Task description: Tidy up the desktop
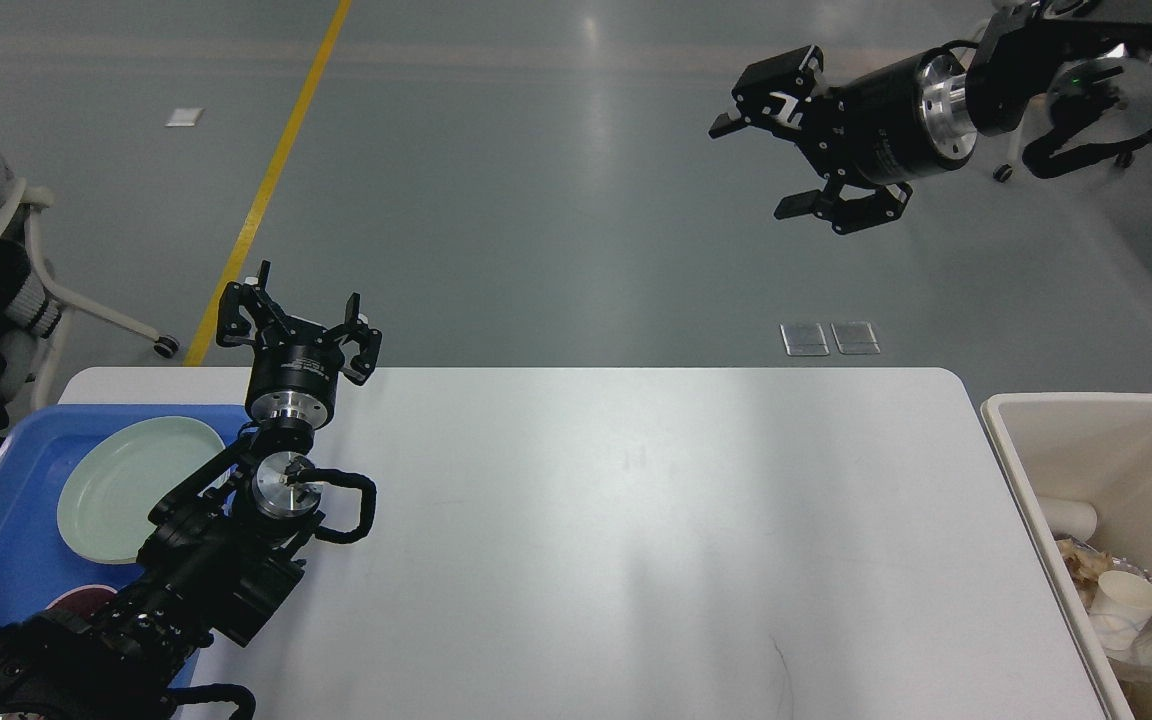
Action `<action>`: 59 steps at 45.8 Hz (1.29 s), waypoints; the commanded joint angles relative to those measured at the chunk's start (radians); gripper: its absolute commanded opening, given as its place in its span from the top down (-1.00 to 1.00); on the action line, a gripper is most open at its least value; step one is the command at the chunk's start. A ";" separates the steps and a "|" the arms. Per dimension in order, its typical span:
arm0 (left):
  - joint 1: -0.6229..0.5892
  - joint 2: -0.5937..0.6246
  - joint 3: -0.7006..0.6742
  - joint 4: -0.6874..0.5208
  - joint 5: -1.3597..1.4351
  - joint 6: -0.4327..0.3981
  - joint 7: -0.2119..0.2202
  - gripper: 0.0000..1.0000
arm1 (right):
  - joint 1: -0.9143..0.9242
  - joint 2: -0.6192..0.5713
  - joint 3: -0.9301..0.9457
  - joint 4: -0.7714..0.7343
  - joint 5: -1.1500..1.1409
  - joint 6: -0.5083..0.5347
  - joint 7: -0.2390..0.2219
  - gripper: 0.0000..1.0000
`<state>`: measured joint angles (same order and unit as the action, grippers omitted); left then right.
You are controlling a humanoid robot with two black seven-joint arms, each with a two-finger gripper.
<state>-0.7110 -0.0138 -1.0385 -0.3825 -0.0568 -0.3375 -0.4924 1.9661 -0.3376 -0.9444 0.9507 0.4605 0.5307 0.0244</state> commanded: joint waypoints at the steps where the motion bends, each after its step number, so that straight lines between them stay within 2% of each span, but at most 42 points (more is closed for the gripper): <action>1: -0.001 0.000 0.000 0.001 0.000 0.000 0.000 -1.00 | -0.122 0.044 0.126 -0.088 0.047 -0.228 0.000 -1.00; 8: 0.001 0.000 0.000 0.001 0.000 0.000 0.000 -1.00 | -0.335 0.118 0.402 -0.266 0.046 -0.509 0.000 -1.00; 14: -0.001 0.000 0.000 0.000 0.000 0.000 0.000 -1.00 | -0.483 0.215 0.643 -0.427 0.032 -0.609 0.002 -1.00; 31: 0.001 0.000 0.000 0.001 0.000 0.000 0.000 -1.00 | -0.590 0.402 0.972 -0.756 0.030 -0.630 0.003 -1.00; 59: 0.001 0.000 0.000 -0.001 0.000 0.000 0.000 -1.00 | -0.674 0.422 1.053 -0.757 0.032 -0.621 0.014 -1.00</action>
<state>-0.7113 -0.0138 -1.0385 -0.3825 -0.0568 -0.3375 -0.4924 1.2930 0.0746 0.1080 0.1909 0.4924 -0.0956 0.0379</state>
